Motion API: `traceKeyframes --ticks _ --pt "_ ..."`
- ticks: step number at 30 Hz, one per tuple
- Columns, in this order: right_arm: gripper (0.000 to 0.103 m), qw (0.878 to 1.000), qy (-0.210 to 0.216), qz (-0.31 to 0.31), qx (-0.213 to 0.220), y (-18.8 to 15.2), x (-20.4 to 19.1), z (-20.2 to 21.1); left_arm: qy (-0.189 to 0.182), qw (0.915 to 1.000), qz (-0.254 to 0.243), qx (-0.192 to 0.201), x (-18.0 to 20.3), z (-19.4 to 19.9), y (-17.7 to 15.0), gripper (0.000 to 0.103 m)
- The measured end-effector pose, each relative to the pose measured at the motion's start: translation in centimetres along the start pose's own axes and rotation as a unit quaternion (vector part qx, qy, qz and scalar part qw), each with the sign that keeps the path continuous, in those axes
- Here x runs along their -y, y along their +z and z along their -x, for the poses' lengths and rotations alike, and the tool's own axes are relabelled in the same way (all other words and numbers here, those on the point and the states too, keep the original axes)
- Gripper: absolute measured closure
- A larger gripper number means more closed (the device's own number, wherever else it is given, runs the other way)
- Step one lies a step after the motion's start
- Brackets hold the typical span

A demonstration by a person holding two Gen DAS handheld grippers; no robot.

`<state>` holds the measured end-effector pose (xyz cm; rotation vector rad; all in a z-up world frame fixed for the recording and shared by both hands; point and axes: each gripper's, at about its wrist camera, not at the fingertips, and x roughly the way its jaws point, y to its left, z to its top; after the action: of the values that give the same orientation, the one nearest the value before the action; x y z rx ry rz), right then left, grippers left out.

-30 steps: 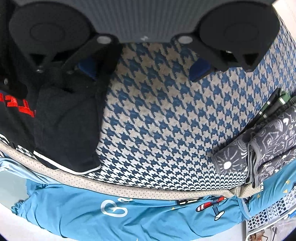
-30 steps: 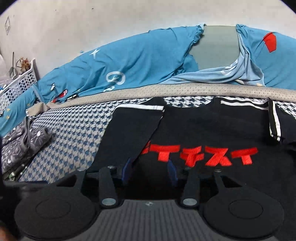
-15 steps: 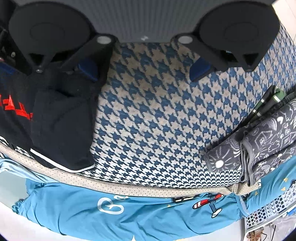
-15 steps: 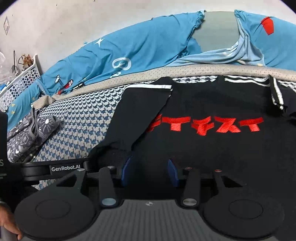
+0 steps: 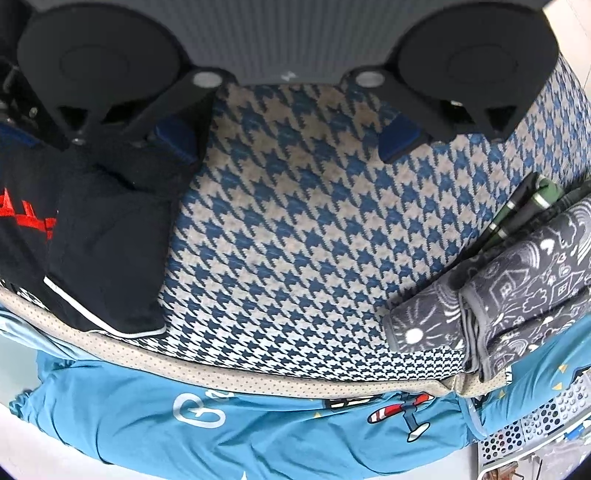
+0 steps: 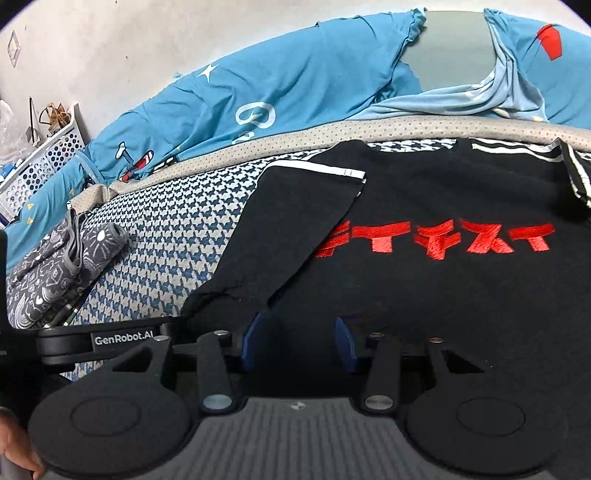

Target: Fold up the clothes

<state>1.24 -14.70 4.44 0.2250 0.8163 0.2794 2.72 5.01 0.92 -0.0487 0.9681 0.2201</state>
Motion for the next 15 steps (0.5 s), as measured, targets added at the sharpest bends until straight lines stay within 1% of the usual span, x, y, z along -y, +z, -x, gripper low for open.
traceKeyframes --ticks 5,10,13,15 --pt "0.059 1.000 -0.001 0.001 -0.006 -0.1 -0.2 -0.2 0.020 0.9998 0.006 0.000 -0.7 -0.1 0.0 0.000" --pt "0.058 1.000 -0.004 0.006 -0.010 -0.3 -0.4 0.0 0.029 0.9994 0.018 0.004 -1.4 -0.1 0.1 0.000" --pt "0.054 1.000 -0.005 0.006 -0.012 -0.4 -0.2 0.1 0.031 0.9993 0.020 0.005 -1.4 -0.1 0.2 0.000" --pt "0.054 1.000 -0.007 0.004 -0.014 -0.5 -0.3 0.1 0.031 0.9993 0.020 0.004 -1.3 -0.1 0.2 0.000"
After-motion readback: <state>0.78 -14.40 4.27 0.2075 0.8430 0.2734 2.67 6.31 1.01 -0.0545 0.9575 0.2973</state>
